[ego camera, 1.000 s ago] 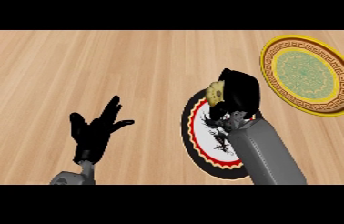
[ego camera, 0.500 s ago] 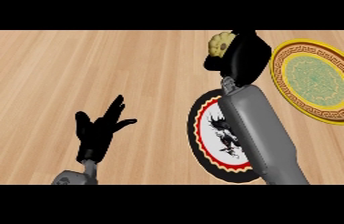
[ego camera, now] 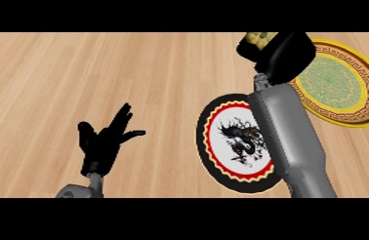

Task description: Pick the squash from the plate and place it in the plate

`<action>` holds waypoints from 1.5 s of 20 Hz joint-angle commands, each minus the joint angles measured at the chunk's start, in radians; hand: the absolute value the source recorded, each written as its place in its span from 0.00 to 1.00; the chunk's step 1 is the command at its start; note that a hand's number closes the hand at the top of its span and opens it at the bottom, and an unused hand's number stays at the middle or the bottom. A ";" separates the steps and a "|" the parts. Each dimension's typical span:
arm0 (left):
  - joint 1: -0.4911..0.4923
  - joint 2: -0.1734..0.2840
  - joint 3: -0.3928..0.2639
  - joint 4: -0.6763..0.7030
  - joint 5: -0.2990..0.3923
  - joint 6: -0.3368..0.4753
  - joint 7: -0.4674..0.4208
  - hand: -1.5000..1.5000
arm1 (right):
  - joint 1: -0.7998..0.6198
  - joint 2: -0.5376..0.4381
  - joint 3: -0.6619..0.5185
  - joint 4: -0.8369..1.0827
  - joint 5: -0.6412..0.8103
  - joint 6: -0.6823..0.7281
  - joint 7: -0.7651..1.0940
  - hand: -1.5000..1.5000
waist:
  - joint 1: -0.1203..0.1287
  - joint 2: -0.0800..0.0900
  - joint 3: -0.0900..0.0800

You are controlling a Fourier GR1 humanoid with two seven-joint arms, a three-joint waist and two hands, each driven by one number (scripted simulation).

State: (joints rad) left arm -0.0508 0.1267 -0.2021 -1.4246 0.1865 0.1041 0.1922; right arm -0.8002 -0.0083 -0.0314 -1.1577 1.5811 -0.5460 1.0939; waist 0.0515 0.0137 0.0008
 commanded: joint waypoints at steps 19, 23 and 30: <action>0.017 0.032 0.072 0.060 0.010 -0.019 -0.008 0.50 | 0.055 -0.308 -0.387 0.478 -0.275 -0.618 -0.314 1.00 | -0.033 -0.002 0.001; 0.087 0.042 0.046 -0.012 -0.013 -0.019 -0.011 0.50 | 0.028 -0.390 -0.408 0.577 -0.428 -0.637 -0.458 1.00 | -0.020 -0.002 0.002; 0.056 0.028 0.025 -0.023 -0.032 0.007 0.021 0.50 | 0.019 -0.432 -0.513 0.728 -0.617 -0.300 -0.553 0.00 | -0.005 0.009 0.006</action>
State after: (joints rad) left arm -0.0098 0.1474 -0.1668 -1.4612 0.1812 0.0964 0.1967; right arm -0.7853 -0.4123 -0.5032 -0.4965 1.0812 -0.9395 0.6555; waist 0.0392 0.0153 0.0071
